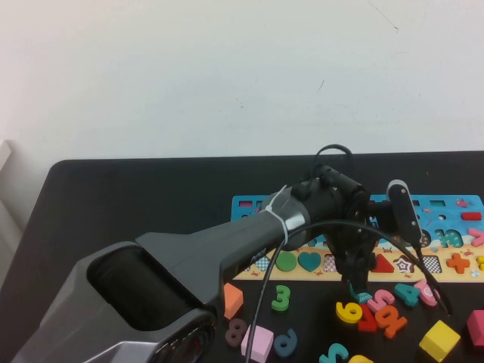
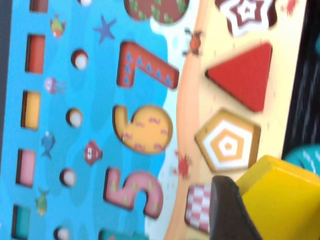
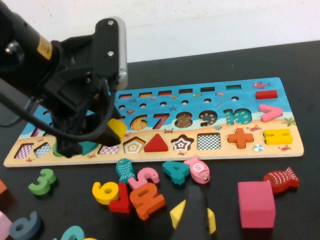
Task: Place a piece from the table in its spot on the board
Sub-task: Place the "Pentagon" into the hole of the Pentagon
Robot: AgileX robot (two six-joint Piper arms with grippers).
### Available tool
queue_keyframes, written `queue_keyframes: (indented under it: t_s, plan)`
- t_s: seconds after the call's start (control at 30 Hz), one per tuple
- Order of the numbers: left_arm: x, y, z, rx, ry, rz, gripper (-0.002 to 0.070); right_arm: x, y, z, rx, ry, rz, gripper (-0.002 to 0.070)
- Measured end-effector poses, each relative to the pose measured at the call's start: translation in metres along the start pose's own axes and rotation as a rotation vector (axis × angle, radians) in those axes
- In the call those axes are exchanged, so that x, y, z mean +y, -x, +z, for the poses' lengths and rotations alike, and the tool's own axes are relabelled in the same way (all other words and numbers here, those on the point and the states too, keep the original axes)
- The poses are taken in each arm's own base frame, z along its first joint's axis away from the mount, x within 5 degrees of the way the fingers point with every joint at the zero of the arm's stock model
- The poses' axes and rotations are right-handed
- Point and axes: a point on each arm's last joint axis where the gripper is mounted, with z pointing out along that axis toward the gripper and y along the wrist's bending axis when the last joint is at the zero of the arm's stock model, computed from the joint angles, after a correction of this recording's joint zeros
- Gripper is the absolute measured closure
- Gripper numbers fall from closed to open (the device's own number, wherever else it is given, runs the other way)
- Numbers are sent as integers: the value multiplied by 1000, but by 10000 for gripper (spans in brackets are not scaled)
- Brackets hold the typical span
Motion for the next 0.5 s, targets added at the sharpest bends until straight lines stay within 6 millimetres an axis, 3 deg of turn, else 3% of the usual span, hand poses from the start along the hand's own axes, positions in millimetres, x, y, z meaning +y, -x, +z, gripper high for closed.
queue_keyframes:
  t_s: [0.5]
  plan:
    - [13,-15,37,-59,36,-119,366,0,0,0,0,0,0,83]
